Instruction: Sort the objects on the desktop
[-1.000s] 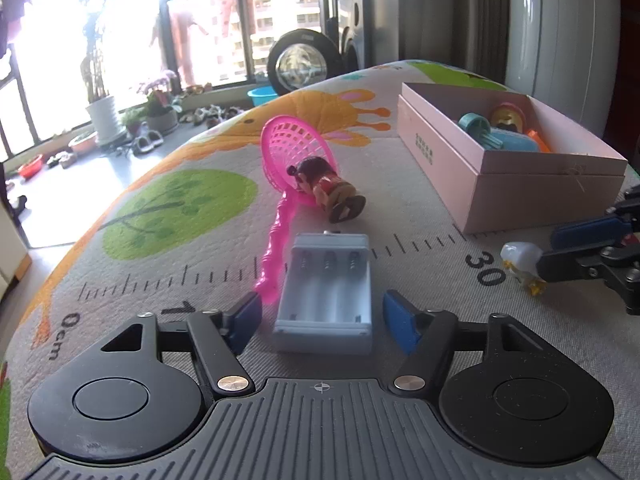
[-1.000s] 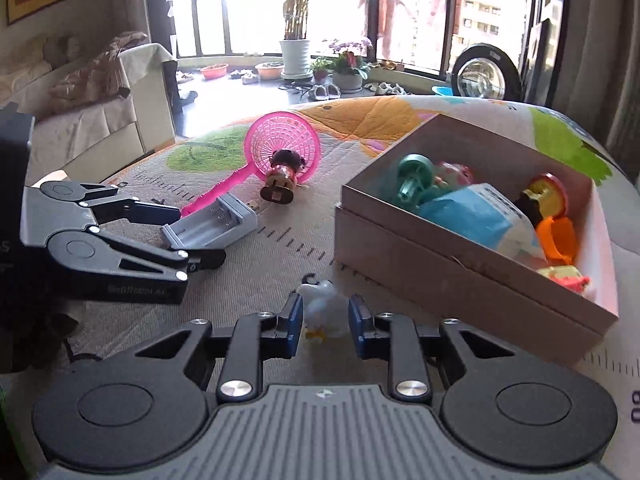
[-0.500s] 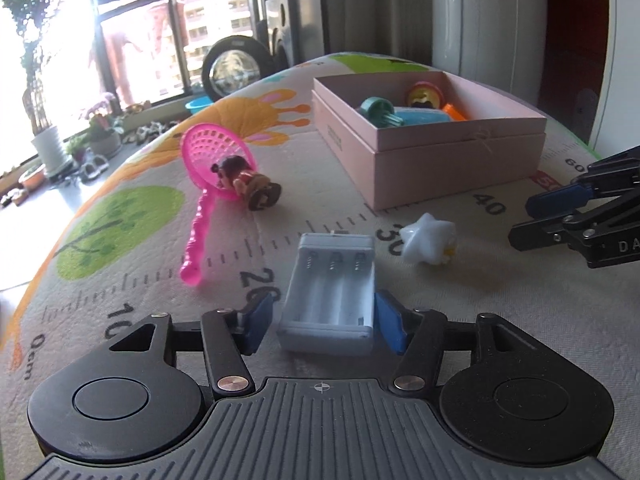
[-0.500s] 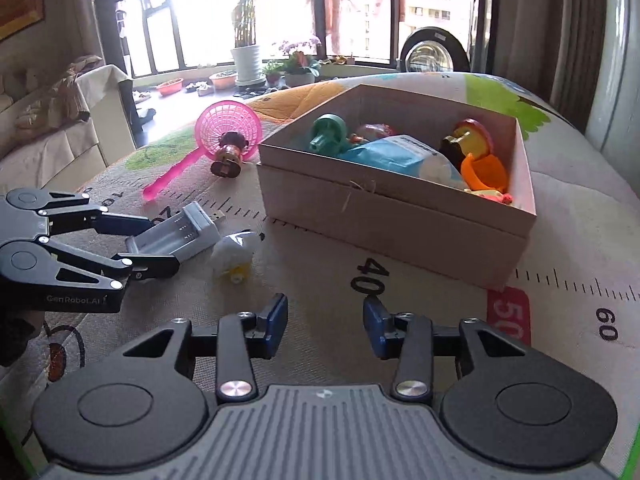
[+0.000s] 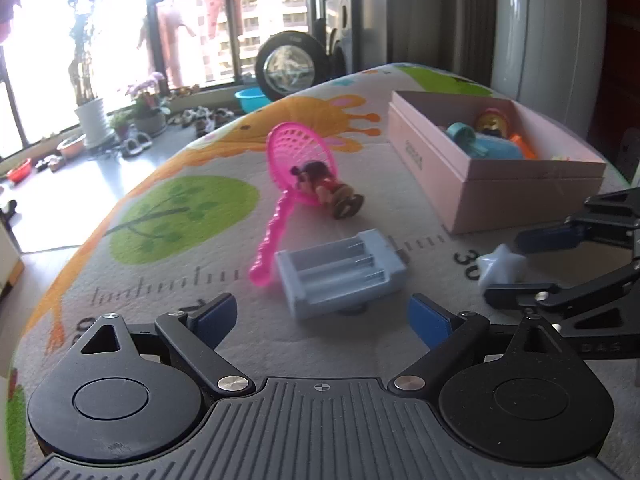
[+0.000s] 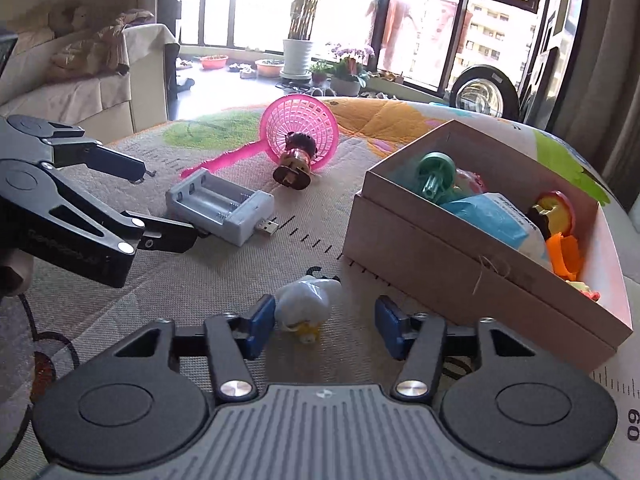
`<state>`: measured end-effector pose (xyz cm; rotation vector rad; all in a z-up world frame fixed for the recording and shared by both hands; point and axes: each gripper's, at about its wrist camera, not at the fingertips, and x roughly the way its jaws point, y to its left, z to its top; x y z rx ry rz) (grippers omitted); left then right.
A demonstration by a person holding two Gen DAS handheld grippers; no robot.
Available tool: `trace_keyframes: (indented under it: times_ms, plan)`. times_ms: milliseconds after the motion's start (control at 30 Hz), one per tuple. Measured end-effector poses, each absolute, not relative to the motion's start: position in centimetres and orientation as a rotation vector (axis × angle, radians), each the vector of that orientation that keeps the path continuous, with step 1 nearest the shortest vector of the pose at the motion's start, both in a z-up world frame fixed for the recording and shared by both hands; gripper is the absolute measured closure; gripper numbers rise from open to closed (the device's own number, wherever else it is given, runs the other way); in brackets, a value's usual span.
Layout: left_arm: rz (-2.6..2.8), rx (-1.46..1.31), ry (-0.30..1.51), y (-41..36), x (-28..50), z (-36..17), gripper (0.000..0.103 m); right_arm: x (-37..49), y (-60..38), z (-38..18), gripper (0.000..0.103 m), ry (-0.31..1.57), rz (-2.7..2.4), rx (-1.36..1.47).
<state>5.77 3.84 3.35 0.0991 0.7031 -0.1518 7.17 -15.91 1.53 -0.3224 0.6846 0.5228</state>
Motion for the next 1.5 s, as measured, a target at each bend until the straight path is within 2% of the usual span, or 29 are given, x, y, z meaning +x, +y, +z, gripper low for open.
trace_keyframes:
  times_ms: [33,67,333,467,600,667,800,933,1100,1333,1367,1400,1500]
  plan:
    - [-0.157,0.098,0.700,3.2,6.0,3.4,0.006,7.2,-16.2,1.6,0.071,0.688,0.524,-0.312]
    - [-0.153,0.100,0.698,2.6,6.5,3.5,0.005,7.1,-16.5,1.8,0.075,0.692,0.519,-0.307]
    - [-0.059,0.098,0.742,0.3,10.3,1.8,0.005,4.9,-20.0,2.9,0.075,0.667,0.467,-0.273]
    - [-0.074,0.111,0.732,0.5,9.6,1.6,0.018,4.4,-21.1,2.2,0.075,0.692,0.453,-0.249]
    - [-0.134,0.138,0.709,0.4,7.7,1.5,0.018,4.3,-21.5,1.4,0.075,0.700,0.437,-0.228]
    - [-0.198,0.161,0.698,0.1,6.3,1.4,0.018,4.2,-21.4,1.3,0.071,0.692,0.429,-0.232]
    - [-0.341,0.189,0.691,-0.9,3.8,1.3,0.017,4.1,-21.2,1.2,0.043,0.679,0.414,-0.248]
    - [-0.384,0.152,0.663,-0.6,3.4,2.6,0.009,4.1,-20.9,1.0,0.031,0.665,0.390,-0.267]
    - [-0.145,0.097,0.535,1.6,7.4,5.5,0.004,4.2,-20.9,0.7,0.024,0.655,0.368,-0.249]
    - [0.021,-0.011,0.637,3.2,18.5,4.7,0.005,4.3,-21.0,0.6,0.019,0.659,0.361,-0.236]
    - [0.035,-0.034,0.660,3.5,19.8,4.4,0.014,4.3,-21.0,0.6,0.019,0.658,0.360,-0.234]
    - [0.051,-0.051,0.677,3.8,20.7,4.2,0.030,4.3,-21.0,0.6,0.018,0.659,0.360,-0.231]
    - [0.081,-0.090,0.716,4.7,22.0,3.6,0.059,4.5,-21.3,0.5,0.016,0.671,0.363,-0.208]
